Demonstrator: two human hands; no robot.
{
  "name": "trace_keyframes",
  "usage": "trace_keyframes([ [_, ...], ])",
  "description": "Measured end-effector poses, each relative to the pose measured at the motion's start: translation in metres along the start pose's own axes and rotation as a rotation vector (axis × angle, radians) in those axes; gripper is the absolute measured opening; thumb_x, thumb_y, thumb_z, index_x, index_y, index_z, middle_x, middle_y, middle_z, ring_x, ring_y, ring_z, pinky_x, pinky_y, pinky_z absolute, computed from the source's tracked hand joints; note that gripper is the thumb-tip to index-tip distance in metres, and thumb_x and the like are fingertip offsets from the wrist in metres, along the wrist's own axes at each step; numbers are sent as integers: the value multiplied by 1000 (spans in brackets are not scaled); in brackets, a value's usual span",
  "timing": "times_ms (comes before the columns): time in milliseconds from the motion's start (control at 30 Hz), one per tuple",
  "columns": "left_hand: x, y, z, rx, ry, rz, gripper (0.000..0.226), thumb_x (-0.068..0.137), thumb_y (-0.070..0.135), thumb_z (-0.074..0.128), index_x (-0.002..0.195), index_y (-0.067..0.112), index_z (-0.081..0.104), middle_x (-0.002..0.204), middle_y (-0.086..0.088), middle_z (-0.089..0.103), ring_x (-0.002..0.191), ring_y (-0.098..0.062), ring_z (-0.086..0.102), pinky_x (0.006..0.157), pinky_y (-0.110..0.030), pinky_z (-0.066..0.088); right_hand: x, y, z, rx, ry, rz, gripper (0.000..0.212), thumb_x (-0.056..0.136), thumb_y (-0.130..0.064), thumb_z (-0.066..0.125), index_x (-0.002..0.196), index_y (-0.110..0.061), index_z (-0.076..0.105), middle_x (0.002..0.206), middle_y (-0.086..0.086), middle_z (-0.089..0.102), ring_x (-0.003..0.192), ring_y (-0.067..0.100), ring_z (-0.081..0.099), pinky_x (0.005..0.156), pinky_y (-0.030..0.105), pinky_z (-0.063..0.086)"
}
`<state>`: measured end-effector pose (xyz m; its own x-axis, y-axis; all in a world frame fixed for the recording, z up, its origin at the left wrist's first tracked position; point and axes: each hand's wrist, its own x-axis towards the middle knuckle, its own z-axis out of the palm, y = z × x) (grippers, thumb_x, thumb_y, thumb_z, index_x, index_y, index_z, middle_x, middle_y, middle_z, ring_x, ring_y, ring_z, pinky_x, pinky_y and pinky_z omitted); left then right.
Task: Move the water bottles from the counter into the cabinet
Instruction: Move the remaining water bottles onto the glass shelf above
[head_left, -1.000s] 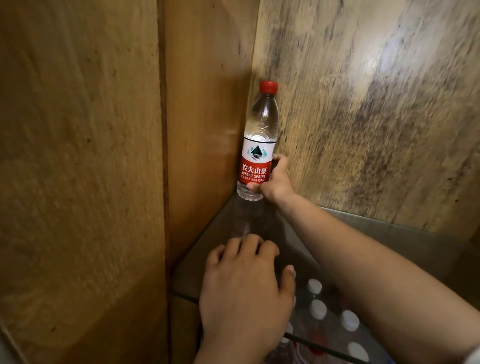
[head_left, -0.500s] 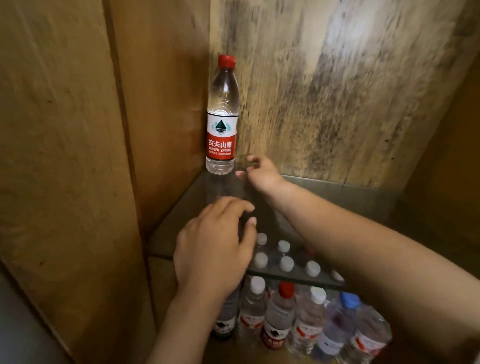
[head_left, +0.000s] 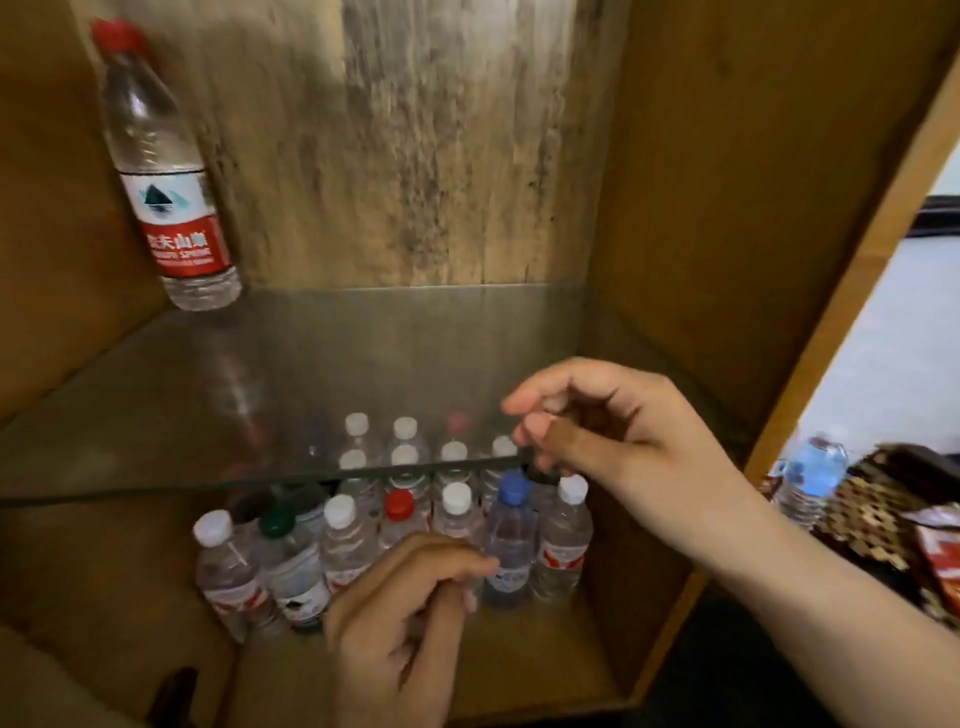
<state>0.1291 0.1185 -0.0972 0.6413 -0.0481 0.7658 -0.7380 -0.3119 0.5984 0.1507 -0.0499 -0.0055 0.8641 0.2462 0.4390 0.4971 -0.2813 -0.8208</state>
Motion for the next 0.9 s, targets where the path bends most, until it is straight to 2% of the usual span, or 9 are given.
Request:
trace_keyframes([
  [167,-26,14,90,-141,-233,-112,22,82,13,50,83,28,66,74,15,63,64,-1,62,59,-13,48,-81,39,-66,70,89,86,16,84,-14,58,91,-23,70,78,-1,70,68,8,63,60,14,46],
  [267,-43,22,142,-211,-414,-201,23,81,15,47,86,30,65,79,24,62,67,2,61,63,-7,45,-119,76,-101,132,150,188,15,84,-14,59,91,-22,70,76,4,69,64,7,62,58,14,47],
  [367,-60,25,196,-258,-562,-291,25,82,14,48,82,32,65,82,27,61,70,2,62,62,-6,45,-152,132,-138,145,235,330,27,85,2,59,87,-22,71,73,5,68,61,6,61,56,13,46],
  [467,-75,21,248,-245,-640,-385,42,83,1,51,79,41,63,82,25,64,74,0,64,63,-6,45,-177,195,-166,96,303,496,38,86,6,52,82,-27,69,71,3,68,59,8,61,54,16,46],
  [600,-81,0,316,-222,-614,-575,43,88,-1,52,85,41,62,88,23,66,82,2,63,69,-7,47,-195,280,-203,35,394,699,33,88,3,51,80,-26,67,67,1,67,57,9,60,53,20,46],
  [700,-78,-27,363,-179,-506,-756,39,87,6,54,98,43,57,96,19,64,89,4,61,78,-17,50,-196,335,-228,-4,441,821,29,89,1,50,85,-22,66,73,3,67,61,9,60,55,20,46],
  [767,-71,-48,387,-158,-399,-871,41,86,6,57,111,36,50,107,16,59,91,2,58,83,-22,50,-190,365,-243,-2,486,880,22,88,1,50,94,-14,66,77,3,65,65,11,60,56,20,46],
  [833,-60,-69,409,-143,-311,-985,54,83,4,62,127,25,41,119,5,53,92,0,55,85,-24,47,-179,387,-259,-16,547,913,21,87,-2,53,105,-10,62,82,0,62,73,13,59,64,26,50],
  [900,-46,-87,425,-114,-287,-1061,68,78,2,67,136,16,33,125,-2,47,100,-6,50,89,-29,45,-166,402,-274,-52,607,910,33,84,-6,61,116,-11,54,93,-1,59,87,17,59,78,35,53],
])
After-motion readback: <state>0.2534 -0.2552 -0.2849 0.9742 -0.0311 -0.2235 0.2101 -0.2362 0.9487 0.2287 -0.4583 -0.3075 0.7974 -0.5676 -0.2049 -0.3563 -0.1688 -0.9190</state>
